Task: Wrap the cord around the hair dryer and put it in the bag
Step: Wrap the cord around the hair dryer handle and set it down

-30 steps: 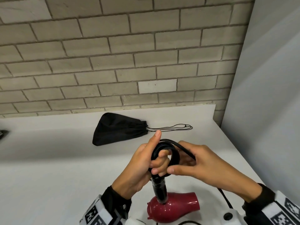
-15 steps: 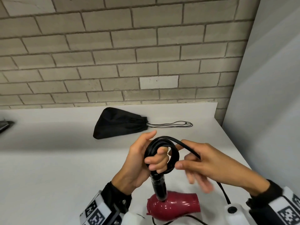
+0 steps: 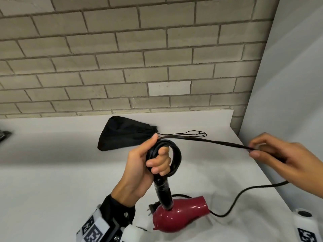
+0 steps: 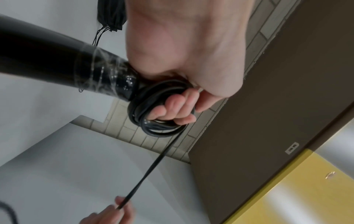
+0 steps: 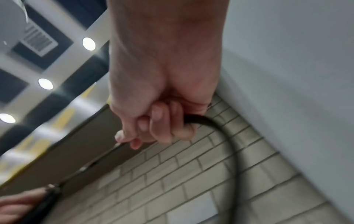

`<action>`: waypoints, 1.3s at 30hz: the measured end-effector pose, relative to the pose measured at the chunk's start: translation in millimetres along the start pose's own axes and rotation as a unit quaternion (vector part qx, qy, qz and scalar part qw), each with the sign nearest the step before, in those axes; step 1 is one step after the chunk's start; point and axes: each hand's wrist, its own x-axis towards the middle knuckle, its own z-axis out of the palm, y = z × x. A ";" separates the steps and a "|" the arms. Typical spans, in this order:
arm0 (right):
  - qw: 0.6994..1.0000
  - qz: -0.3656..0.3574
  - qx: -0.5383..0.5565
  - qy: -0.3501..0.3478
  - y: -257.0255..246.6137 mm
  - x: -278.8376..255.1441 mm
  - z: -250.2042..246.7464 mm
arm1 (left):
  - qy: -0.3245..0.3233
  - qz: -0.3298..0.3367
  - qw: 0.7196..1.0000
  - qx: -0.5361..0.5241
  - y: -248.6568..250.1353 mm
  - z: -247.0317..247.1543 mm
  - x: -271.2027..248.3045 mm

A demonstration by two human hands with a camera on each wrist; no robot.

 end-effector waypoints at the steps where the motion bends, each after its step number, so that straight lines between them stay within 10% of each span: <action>1: 1.000 0.015 -0.013 0.003 2.5 -3.3 -3.3 | 0.004 0.003 1.000 -0.004 2.5 -0.5 0.0; 10: 0.979 0.122 -0.160 0.023 80.3 -28.5 -11.2 | 0.006 0.001 1.000 0.006 -1.6 4.8 -3.2; 15: 0.932 0.175 -0.257 -0.184 82.6 -32.1 20.1 | -0.007 -0.016 0.999 0.045 -10.9 13.9 0.8; 21: 0.999 -0.008 -0.046 -0.016 -7.3 -3.3 60.1 | -0.023 -0.020 0.999 0.016 -12.7 26.3 5.2; 29: 0.966 -0.129 0.059 0.216 -8.8 -3.2 45.4 | 0.017 0.014 1.000 0.010 -8.8 25.7 -5.6; 39: 0.928 -0.218 -0.271 0.136 2.5 -36.8 81.9 | 0.024 0.024 0.999 -0.020 -7.7 24.5 -0.7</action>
